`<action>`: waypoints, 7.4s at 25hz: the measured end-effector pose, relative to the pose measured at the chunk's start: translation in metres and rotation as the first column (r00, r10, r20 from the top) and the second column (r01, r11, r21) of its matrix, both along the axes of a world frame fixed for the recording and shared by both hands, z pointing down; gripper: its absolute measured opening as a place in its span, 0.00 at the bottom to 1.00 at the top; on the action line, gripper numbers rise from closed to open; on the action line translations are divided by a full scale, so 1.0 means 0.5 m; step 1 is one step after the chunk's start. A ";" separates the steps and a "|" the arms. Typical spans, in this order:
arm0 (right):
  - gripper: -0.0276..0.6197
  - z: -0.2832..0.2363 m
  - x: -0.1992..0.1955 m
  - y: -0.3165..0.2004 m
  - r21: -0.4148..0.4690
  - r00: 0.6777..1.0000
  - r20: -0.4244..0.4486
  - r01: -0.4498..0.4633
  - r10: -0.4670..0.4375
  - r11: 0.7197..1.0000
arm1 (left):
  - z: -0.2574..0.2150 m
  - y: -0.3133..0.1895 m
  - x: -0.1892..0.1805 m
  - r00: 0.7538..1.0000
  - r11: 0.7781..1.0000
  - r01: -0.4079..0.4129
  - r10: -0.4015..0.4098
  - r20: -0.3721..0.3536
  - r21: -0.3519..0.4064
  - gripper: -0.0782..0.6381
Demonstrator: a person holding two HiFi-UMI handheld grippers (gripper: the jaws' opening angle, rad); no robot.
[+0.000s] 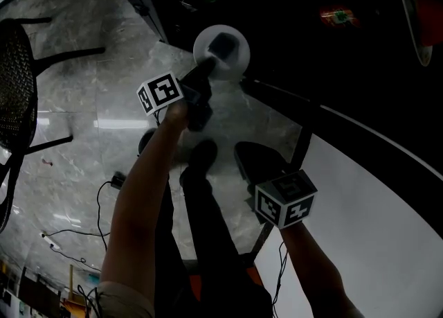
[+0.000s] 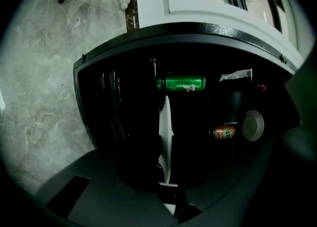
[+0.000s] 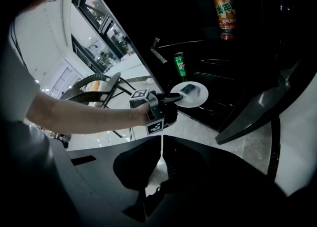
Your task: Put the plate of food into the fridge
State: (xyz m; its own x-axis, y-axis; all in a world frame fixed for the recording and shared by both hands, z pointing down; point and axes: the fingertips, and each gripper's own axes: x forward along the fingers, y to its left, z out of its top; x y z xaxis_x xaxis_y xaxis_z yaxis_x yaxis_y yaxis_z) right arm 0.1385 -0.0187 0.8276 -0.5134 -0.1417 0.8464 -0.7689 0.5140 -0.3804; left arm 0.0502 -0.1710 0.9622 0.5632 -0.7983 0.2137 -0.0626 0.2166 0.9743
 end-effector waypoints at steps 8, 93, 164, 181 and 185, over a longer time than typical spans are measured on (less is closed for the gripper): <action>0.09 0.000 -0.004 0.000 0.003 1.000 0.001 0.021 -0.021 1.000 | 0.021 -0.017 0.003 0.998 0.998 0.051 -0.053 -0.042 -0.033 0.14; 0.09 0.036 -0.007 0.051 -0.038 1.000 0.002 -0.006 0.006 0.999 | 0.011 -0.023 0.051 0.982 0.992 -0.118 0.109 0.157 0.049 0.18; 0.09 0.071 -0.011 0.078 -0.077 1.000 0.011 -0.015 0.016 0.997 | 0.011 -0.098 0.070 0.970 0.982 -0.191 0.188 0.158 0.004 0.15; 0.09 0.062 -0.022 0.080 -0.079 1.000 0.019 -0.019 0.021 0.997 | -0.040 -0.052 0.052 0.960 0.976 -0.205 0.185 0.208 0.076 0.31; 0.09 0.049 -0.042 0.075 -0.092 0.999 0.029 -0.018 0.021 0.996 | -0.048 -0.007 0.035 0.908 0.948 -0.314 0.287 0.305 0.044 0.14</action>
State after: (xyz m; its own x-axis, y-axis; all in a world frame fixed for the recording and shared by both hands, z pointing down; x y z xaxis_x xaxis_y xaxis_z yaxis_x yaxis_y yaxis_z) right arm 0.1173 0.0190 0.8520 -0.5363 -0.0743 0.8408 -0.7662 0.4606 -0.4481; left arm 0.0677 -0.1743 0.9383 0.7035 -0.6244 0.3395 -0.3940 0.0549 0.9175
